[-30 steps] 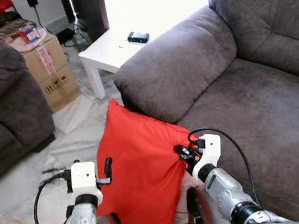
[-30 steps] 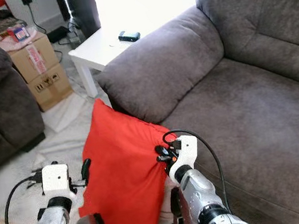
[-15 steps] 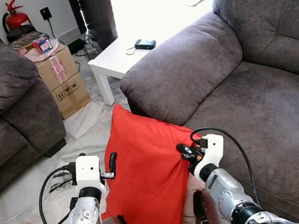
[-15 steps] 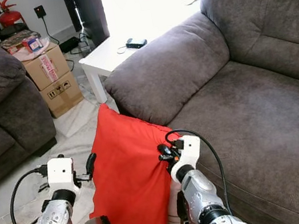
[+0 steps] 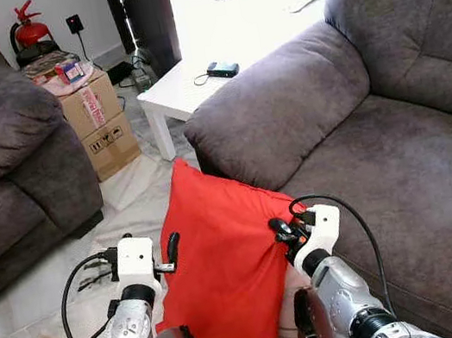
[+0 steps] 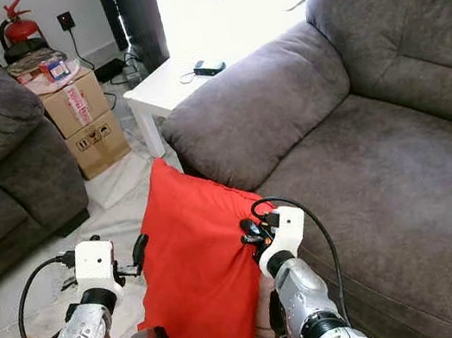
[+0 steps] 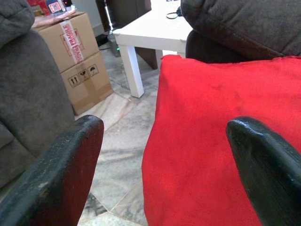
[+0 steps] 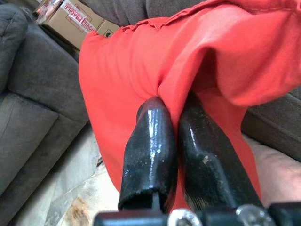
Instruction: Move the pillow to the sofa from floor
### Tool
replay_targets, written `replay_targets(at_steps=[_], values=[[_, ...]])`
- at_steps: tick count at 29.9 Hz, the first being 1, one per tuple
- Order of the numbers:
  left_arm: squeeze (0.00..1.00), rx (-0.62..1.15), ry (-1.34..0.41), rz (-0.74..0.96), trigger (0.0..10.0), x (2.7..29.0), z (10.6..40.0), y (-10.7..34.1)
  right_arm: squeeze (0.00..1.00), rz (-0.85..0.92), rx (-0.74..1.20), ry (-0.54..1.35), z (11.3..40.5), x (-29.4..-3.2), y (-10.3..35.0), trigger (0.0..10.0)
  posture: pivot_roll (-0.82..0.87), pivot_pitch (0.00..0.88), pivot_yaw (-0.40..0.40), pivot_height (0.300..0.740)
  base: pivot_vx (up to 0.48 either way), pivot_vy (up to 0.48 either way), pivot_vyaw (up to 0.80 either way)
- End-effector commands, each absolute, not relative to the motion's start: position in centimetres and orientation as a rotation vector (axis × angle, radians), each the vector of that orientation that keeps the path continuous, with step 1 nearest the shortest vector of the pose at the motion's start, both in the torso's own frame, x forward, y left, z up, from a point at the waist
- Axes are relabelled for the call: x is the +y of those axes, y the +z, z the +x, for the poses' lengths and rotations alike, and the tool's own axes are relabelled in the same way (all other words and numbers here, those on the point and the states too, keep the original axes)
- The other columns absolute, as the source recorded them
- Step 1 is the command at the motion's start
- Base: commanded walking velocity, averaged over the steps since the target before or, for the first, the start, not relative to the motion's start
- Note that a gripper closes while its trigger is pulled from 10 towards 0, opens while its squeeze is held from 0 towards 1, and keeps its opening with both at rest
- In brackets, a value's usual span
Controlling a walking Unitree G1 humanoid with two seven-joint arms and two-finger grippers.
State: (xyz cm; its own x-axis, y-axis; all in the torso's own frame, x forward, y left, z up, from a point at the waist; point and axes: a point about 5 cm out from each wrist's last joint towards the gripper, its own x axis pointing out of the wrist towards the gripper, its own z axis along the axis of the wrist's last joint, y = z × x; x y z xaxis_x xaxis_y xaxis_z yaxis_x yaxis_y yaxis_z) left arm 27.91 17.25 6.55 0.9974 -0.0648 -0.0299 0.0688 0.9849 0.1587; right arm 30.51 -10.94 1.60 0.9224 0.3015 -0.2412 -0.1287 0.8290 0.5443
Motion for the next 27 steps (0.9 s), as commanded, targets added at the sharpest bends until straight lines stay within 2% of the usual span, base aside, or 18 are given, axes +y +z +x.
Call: replay_targets(at_steps=[1, 27], values=[[0.00, 0.034, -0.073, 0.159, 10.0, 17.32, 27.79, 6.28, 0.00, 0.527, 0.189, 0.221, 31.90, -11.76, 3.79, 10.0, 0.09, 0.022, -0.024, 0.602, 0.000, 0.000, 0.00], [0.00, 0.034, -0.078, 0.164, 10.0, 17.37, 27.78, 6.28, 0.00, 0.536, 0.191, 0.212, 31.90, -11.87, 3.74, 10.0, 0.10, 0.050, -0.018, 0.712, 0.000, 0.000, 0.00]])
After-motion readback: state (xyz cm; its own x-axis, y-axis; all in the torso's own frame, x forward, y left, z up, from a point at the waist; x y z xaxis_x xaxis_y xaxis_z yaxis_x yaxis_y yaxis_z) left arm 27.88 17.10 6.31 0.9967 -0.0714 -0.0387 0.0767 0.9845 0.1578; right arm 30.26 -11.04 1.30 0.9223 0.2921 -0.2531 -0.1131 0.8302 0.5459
